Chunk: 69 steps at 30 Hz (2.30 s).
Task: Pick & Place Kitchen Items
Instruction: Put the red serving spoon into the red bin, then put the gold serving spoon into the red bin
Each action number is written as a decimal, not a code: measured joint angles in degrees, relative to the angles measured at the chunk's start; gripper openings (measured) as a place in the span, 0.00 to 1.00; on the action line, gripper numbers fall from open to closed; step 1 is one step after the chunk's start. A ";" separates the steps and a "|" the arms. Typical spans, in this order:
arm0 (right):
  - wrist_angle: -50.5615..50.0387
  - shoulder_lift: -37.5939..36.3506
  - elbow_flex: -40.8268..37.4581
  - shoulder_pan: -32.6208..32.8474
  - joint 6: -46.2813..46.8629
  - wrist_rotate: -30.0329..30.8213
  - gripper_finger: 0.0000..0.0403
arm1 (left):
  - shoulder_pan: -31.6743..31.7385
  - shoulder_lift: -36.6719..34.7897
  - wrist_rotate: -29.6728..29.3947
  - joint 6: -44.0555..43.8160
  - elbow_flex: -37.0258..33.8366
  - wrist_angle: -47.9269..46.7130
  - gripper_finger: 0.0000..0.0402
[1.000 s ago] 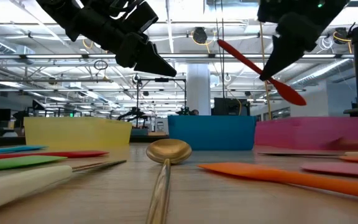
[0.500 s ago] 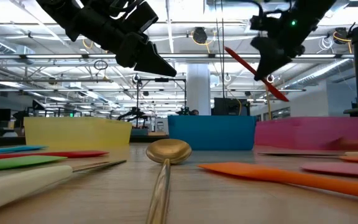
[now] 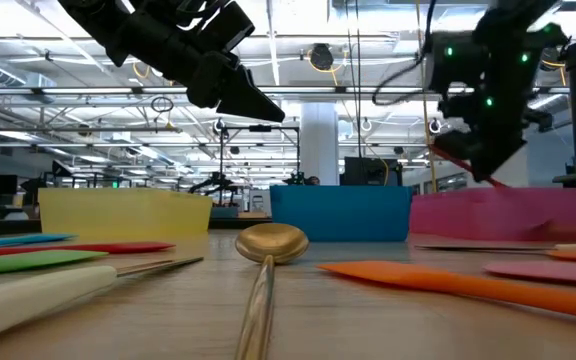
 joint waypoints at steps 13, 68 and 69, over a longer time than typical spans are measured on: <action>3.54 -0.02 -6.55 -10.68 -5.76 -5.78 0.11 | 0.00 -0.01 0.00 -0.06 0.00 0.04 0.38; 59.24 -15.02 -10.69 6.63 -30.24 -20.45 0.23 | -2.33 -0.01 19.52 -0.49 0.00 -0.92 0.38; 60.42 -14.22 -10.69 7.81 -30.24 -20.45 0.23 | -2.75 -0.01 19.50 -0.45 0.00 -0.92 0.38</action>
